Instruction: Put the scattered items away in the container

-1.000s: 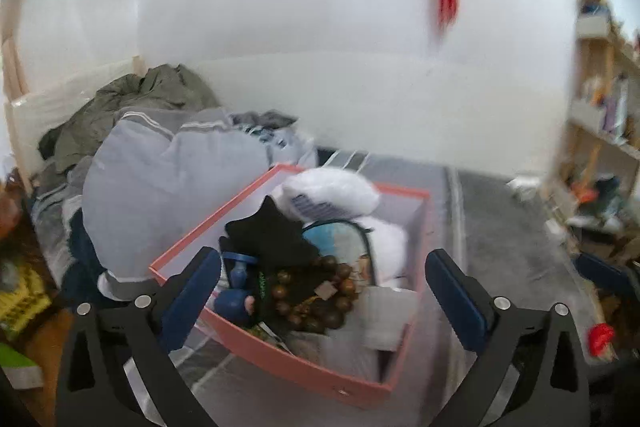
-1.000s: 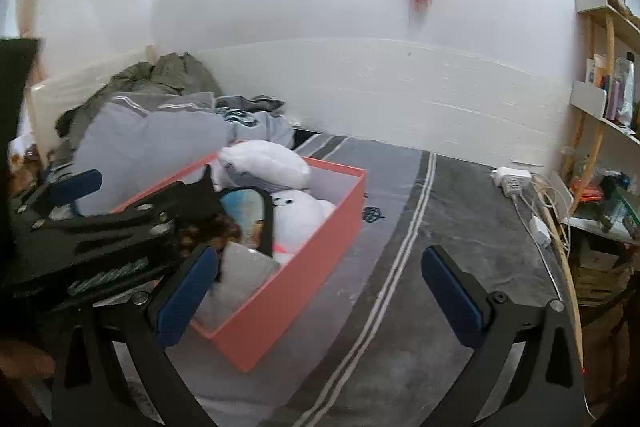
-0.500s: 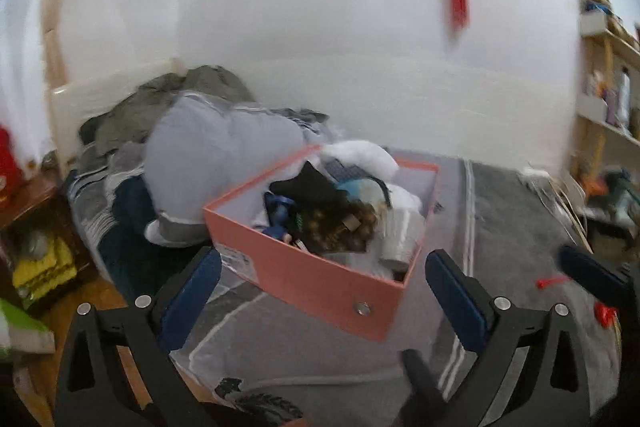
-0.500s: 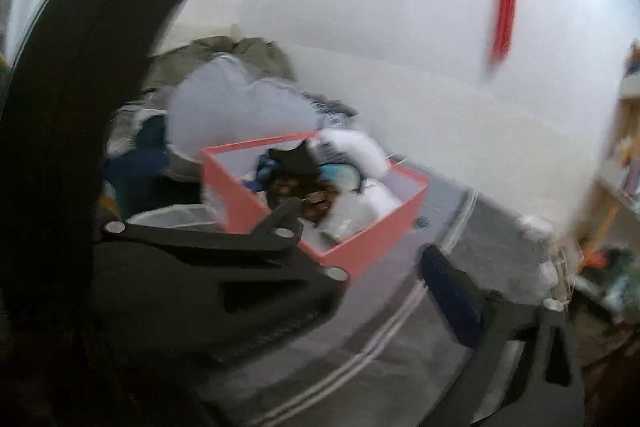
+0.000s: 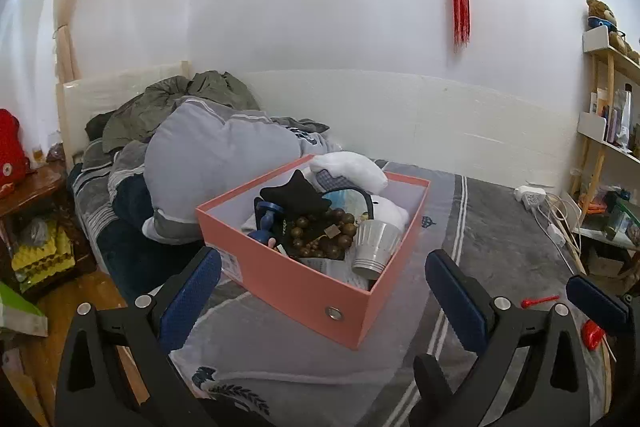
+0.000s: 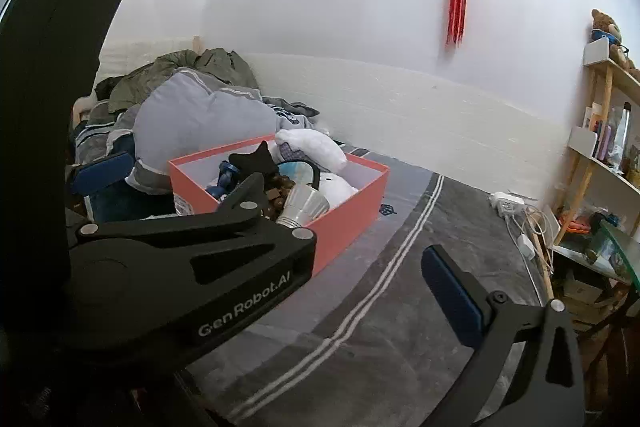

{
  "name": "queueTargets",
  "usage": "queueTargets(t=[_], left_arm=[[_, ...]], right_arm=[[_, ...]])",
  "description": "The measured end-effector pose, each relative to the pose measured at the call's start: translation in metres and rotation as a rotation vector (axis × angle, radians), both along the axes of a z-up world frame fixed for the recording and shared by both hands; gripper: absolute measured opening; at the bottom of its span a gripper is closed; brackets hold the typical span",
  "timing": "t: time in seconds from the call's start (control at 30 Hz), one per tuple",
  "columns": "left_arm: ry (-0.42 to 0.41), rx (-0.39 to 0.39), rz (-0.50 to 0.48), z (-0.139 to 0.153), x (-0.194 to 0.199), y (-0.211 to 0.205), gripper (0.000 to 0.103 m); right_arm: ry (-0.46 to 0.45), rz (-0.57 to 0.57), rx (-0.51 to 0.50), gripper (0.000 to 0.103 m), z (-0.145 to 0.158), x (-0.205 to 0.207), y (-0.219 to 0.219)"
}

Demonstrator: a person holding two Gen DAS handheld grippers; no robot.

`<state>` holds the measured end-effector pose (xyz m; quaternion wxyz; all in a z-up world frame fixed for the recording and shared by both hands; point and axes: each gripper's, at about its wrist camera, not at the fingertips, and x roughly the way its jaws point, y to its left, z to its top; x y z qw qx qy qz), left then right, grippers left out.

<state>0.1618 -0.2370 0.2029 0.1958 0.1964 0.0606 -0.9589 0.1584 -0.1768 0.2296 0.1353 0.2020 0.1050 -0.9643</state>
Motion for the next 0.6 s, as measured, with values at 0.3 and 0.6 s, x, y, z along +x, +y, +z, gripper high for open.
queueTargets(t=[0.3, 0.6], left_arm=[[0.005, 0.002, 0.009, -0.0007, 0.0005, -0.0001, 0.103], [0.016, 0.001, 0.022, -0.0004, 0.0026, -0.0024, 0.103]], right_arm=[[-0.002, 0.003, -0.007, 0.102, -0.0070, -0.0054, 0.0006], [-0.012, 0.012, -0.028, 0.102, -0.0099, -0.0101, 0.0006]])
